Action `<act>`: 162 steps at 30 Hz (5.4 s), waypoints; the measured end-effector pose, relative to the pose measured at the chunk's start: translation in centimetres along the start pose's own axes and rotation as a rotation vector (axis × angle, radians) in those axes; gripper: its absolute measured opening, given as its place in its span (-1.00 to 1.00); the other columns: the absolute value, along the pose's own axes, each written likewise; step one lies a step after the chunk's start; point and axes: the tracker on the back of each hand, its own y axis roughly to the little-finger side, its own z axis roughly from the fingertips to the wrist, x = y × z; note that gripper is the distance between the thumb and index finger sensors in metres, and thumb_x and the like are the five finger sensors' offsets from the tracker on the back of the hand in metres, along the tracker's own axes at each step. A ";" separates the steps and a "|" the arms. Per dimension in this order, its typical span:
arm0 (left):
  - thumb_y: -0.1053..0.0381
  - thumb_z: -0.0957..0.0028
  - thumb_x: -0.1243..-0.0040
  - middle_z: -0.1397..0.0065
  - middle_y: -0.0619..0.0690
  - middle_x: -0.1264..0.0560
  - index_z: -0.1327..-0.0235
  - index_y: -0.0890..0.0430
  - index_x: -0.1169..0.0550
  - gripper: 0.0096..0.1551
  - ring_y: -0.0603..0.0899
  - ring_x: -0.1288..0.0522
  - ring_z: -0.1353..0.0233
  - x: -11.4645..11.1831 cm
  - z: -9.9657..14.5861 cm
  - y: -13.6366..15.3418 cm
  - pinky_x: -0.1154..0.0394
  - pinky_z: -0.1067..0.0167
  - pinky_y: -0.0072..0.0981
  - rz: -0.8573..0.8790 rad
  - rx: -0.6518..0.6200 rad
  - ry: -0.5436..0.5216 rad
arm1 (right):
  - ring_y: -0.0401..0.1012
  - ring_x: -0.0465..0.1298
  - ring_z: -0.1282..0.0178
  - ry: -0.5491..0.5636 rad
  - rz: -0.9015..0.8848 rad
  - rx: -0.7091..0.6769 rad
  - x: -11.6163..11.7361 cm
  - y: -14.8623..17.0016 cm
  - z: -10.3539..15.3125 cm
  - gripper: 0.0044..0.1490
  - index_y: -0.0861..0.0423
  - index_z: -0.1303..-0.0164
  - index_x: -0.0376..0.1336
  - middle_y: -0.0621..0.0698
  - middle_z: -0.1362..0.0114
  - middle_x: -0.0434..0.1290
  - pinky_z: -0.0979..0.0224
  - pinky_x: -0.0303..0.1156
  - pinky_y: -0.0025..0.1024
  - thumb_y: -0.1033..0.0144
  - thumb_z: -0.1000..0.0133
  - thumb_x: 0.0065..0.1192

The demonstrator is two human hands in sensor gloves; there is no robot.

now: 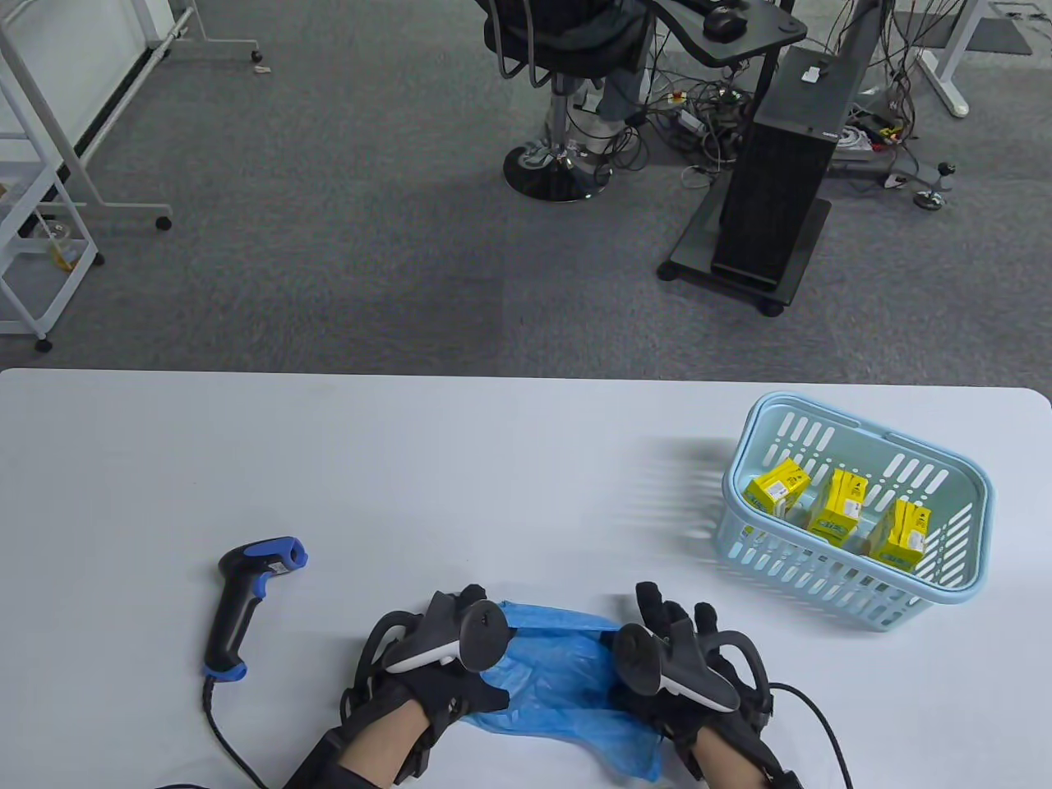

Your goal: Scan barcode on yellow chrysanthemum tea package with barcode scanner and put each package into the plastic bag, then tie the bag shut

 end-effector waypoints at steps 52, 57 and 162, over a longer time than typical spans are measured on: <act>-0.70 0.19 -0.14 -0.80 0.26 0.21 -0.78 -0.19 0.00 0.31 0.62 0.38 -0.62 10.5 8.1 0.8 0.31 -0.25 0.69 0.032 -0.088 -0.450 | 0.17 -0.10 -0.72 0.332 -0.163 0.010 -13.3 0.6 1.4 0.27 -0.21 -0.66 -0.08 0.12 -0.73 -0.19 -0.55 -0.22 0.44 -0.45 0.29 0.14; -0.68 0.18 -0.15 -0.71 0.23 0.40 -0.76 -0.19 0.02 0.30 0.64 0.27 -0.65 9.9 7.2 1.5 0.12 -0.34 0.70 0.014 -0.033 -0.439 | 0.19 -0.15 -0.71 0.203 -0.262 0.002 -10.0 0.7 0.7 0.24 -0.23 -0.67 -0.17 0.14 -0.73 -0.23 -0.52 -0.26 0.46 -0.44 0.22 0.09; -0.26 -0.02 -0.44 -0.13 -0.03 -0.73 -0.39 -0.10 -0.51 -0.33 0.07 -0.81 0.04 16.4 17.6 1.7 -0.72 0.12 -0.12 0.273 -0.178 -0.698 | 0.03 0.32 -0.57 0.039 0.018 0.436 -19.0 18.5 -11.3 0.09 0.02 -0.49 0.20 0.09 -0.56 0.27 -0.56 0.25 0.02 -0.11 0.29 0.42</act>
